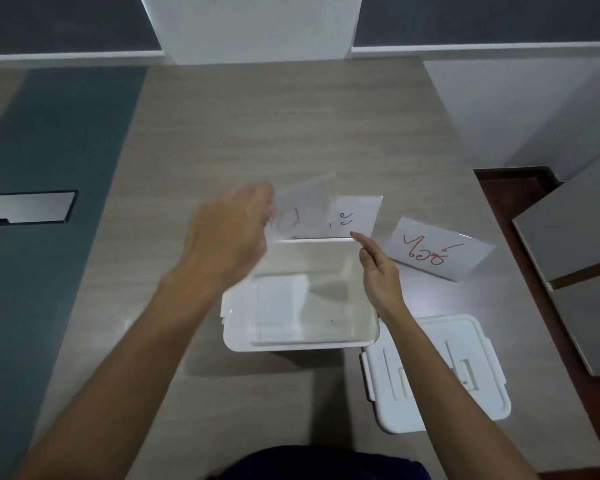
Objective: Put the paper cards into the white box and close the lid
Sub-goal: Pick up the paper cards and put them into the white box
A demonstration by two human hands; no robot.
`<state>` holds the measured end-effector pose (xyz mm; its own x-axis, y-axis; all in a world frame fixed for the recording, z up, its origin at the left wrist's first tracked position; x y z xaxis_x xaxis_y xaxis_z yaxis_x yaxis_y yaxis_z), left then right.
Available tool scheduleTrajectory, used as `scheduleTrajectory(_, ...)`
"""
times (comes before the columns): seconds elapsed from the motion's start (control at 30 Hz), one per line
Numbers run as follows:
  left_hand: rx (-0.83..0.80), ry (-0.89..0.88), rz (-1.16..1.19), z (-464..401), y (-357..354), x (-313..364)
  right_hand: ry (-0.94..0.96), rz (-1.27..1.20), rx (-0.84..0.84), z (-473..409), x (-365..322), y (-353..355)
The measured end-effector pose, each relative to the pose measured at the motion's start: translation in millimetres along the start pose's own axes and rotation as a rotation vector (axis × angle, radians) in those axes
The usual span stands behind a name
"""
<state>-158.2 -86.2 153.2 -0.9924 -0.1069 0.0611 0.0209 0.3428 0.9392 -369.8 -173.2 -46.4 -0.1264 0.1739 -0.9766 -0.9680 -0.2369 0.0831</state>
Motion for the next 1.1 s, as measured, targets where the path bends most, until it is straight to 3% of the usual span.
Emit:
scheduleTrajectory(0.13, -0.103, -0.128, -0.013, 40, -39, 41, 0.02, -0.04, -0.024, 2, -1, -1)
scheduleTrajectory(0.3, -0.373, -0.182, -0.075, 81, -110, 54, 0.026, -0.05, -0.034, 3, -3, -2)
scheduleTrajectory(0.4, -0.511, -0.229, 0.089, 100, -124, 64, 0.015, -0.043, -0.021, 2, -3, -1)
scheduleTrajectory(0.5, -0.806, -0.18, 0.228, 121, -138, 67, 0.008, -0.04, -0.02, 0, -2, 0)
scheduleTrajectory(0.7, -0.928, -0.099, 0.247, 122, -144, 56, 0.027, -0.02, -0.022, 2, -1, -1)
scheduleTrajectory(0.8, -0.801, -0.014, 0.357, 109, -134, 47, 0.035, -0.001, -0.02, 2, -6, -1)
scheduleTrajectory(0.9, -0.287, 0.152, 0.373, 80, -107, 7, 0.035, 0.077, -0.018, -4, -13, 2)
scheduleTrajectory(0.97, -0.069, 0.281, 0.26, 77, -100, -27, 0.1, 0.199, 0.012, -15, -30, 4)
scheduleTrajectory(1.03, -0.117, 0.472, 0.272, 89, -116, -56, 0.247, 0.387, 0.043, -34, -54, 0)
scheduleTrajectory(1.1, -0.277, 0.657, 0.416, 107, -140, -68, 0.364, 0.56, 0.029, -60, -69, -14)
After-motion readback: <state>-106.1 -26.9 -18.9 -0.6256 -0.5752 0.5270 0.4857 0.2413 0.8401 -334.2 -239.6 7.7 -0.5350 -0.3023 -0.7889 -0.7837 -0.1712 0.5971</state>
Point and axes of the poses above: each hand's wrist, its own z-axis away from the middle knuckle, its own y-axis out of the back of the hand, x = y × z, the point moved 8 cm from there along -z, towards the middle knuckle, and after that the axes turned 9 degrees about -z, right-handed, at the moved point
